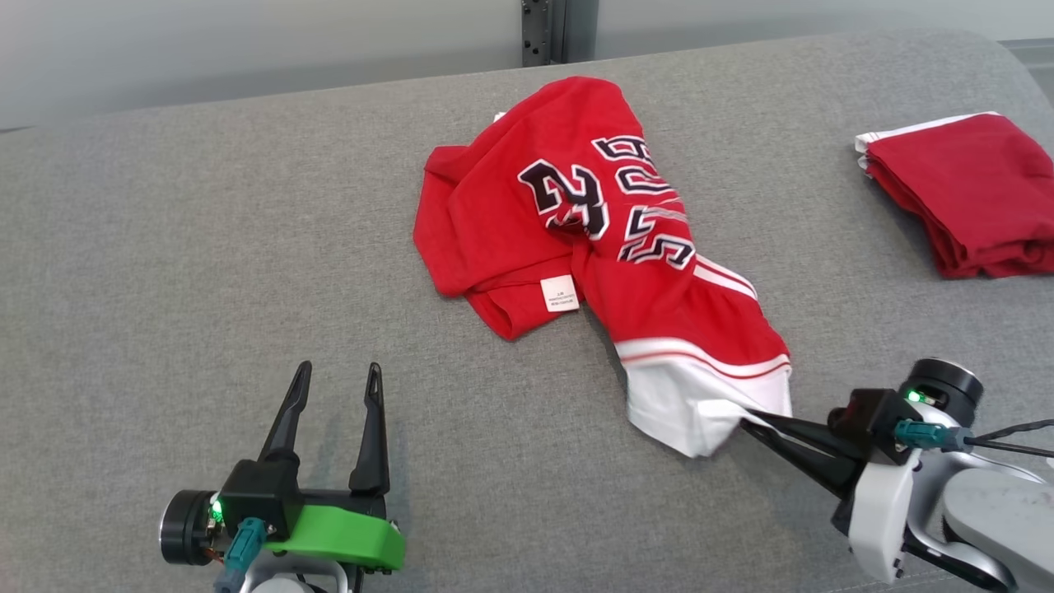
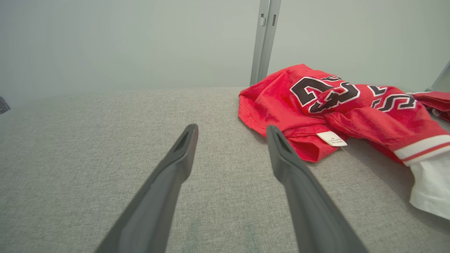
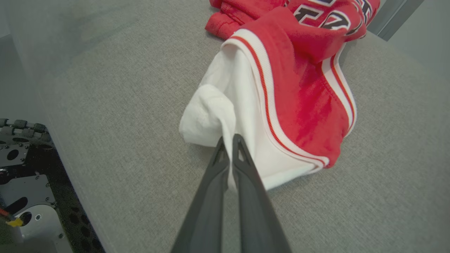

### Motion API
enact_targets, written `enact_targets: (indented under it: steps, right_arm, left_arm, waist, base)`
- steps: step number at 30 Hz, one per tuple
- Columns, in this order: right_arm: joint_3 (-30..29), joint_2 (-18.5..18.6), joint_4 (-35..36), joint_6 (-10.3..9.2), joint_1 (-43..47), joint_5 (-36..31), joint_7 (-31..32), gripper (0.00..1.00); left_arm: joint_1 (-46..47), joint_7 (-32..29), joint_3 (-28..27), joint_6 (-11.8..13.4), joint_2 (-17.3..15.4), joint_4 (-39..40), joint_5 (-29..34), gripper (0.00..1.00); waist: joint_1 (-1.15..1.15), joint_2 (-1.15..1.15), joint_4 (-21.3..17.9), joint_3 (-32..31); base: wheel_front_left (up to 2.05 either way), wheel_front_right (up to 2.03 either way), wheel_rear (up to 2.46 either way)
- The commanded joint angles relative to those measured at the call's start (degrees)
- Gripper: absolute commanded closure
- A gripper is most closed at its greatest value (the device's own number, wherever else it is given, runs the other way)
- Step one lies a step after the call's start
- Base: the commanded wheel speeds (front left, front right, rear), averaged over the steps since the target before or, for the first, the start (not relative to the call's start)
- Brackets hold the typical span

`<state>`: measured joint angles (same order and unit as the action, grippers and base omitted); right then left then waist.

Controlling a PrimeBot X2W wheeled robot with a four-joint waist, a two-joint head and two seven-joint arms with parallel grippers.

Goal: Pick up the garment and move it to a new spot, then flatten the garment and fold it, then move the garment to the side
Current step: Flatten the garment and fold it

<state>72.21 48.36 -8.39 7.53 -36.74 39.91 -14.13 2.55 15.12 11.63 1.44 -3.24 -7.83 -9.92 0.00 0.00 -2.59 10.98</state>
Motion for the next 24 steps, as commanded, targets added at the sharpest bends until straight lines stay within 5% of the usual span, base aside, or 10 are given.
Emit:
enact_targets:
  steps: [1,4,5,6,14,19,24]
  right_arm:
    - [0.4,1.0,0.1,-0.08,0.8,0.3,0.7,1.00]
    - [0.8,1.9,-1.0,-0.08,1.2,0.5,0.7,0.95]
    - [0.8,1.9,-1.8,-0.08,1.9,1.9,1.1,0.60]
    - [0.9,1.8,-2.3,-0.08,2.5,3.0,1.7,0.00]
    - [-0.2,4.1,-1.7,-0.08,5.8,12.6,0.5,0.00]
    - [-8.8,7.1,-0.9,-0.08,6.6,17.8,-1.1,0.00]
    - [-15.2,3.8,-6.4,-0.06,7.8,16.6,-1.1,0.00]
  left_arm:
    - [-0.7,0.0,-0.1,-0.2,-0.3,0.1,0.6,0.00]
    - [-0.8,0.0,-0.2,-0.3,-0.3,0.1,0.6,0.00]
    - [-0.9,0.0,-0.3,-0.3,-0.3,0.0,0.6,0.00]
    - [-0.9,0.0,-0.2,-0.3,-0.3,0.0,0.6,0.00]
    - [-1.8,0.0,-0.4,-0.1,-0.2,-0.4,0.3,0.00]
    - [-2.1,0.0,-0.3,-0.3,-0.1,-0.2,0.2,0.00]
    - [-1.1,0.0,0.4,-0.7,-0.1,-0.4,0.1,0.00]
  waist:
    - [0.00,0.00,-0.5,-0.3]
    - [0.00,0.00,-0.9,-0.6]
    - [0.00,0.00,-1.1,-0.7]
    - [0.00,0.00,-1.2,-0.8]
    - [0.00,0.00,-1.9,-2.1]
    - [0.00,0.00,-1.9,-2.7]
    - [0.00,0.00,0.3,-2.2]
  base:
    - [0.00,0.00,0.00]
    - [0.00,0.00,0.00]
    - [0.00,0.00,0.00]
    - [0.00,0.00,0.00]
    - [0.00,0.00,0.00]
    - [0.00,0.00,0.00]
    - [0.00,0.00,0.00]
